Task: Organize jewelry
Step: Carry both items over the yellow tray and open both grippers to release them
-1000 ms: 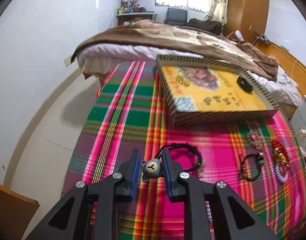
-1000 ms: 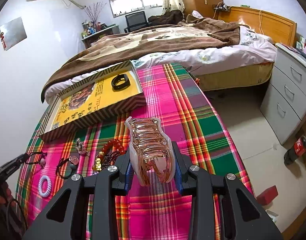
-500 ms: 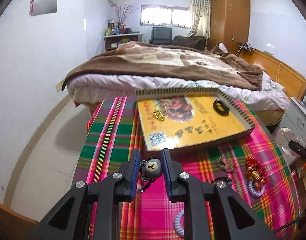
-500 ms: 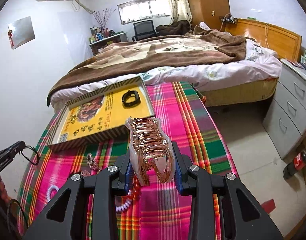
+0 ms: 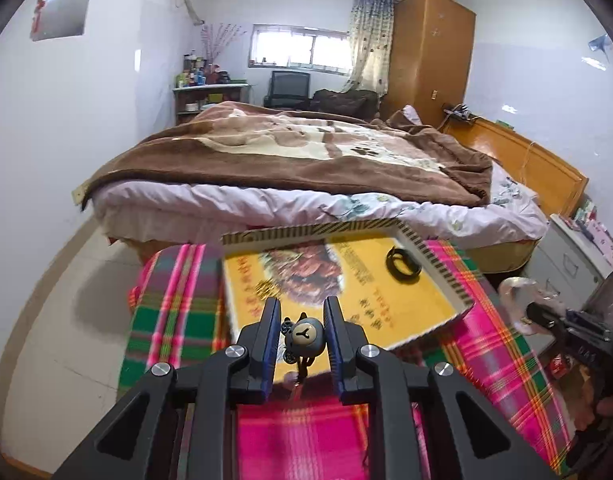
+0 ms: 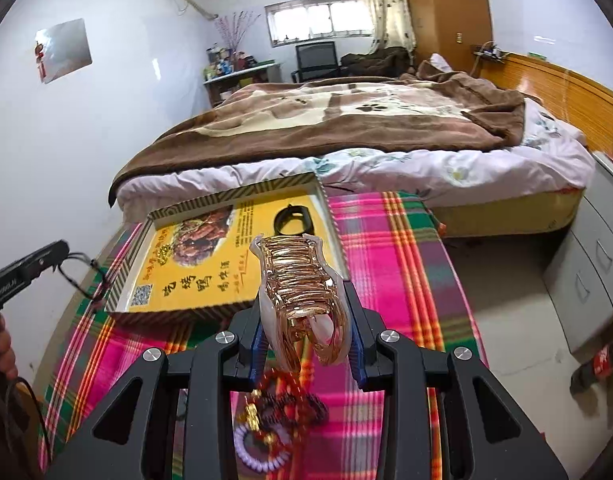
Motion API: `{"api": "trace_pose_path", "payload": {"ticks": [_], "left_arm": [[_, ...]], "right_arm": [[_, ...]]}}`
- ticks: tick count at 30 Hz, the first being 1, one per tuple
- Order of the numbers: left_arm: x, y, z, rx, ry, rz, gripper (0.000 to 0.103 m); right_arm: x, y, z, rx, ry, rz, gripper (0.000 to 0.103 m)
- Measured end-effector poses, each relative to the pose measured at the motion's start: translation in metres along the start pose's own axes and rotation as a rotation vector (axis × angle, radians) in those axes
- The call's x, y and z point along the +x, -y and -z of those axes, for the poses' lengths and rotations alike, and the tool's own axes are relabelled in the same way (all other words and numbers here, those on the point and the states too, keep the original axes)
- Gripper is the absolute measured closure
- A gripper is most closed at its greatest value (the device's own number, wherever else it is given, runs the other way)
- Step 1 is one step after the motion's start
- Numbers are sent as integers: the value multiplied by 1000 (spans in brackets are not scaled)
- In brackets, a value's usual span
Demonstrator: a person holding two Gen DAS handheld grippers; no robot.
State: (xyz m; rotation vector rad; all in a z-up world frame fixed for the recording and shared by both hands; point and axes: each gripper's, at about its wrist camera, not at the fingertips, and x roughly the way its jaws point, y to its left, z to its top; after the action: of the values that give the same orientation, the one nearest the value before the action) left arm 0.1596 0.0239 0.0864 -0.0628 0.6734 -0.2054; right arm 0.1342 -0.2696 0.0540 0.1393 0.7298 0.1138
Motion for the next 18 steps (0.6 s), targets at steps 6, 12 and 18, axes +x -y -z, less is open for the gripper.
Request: {"api": "trace_pose_path", "payload": {"ticks": [6,12,18], "left_arm": [[35,2,-24,-19,-11,67,81],[75,5,-31,-16,-39,100,81],[119,-7,-29,-11,-104,102,81]], "right_arm": [[39,-9,-25,-27,-59,-64,69],[88,-28,-53,-73,-117,-118,69],[141,-45,-71,-122,-185,-156,69]]}}
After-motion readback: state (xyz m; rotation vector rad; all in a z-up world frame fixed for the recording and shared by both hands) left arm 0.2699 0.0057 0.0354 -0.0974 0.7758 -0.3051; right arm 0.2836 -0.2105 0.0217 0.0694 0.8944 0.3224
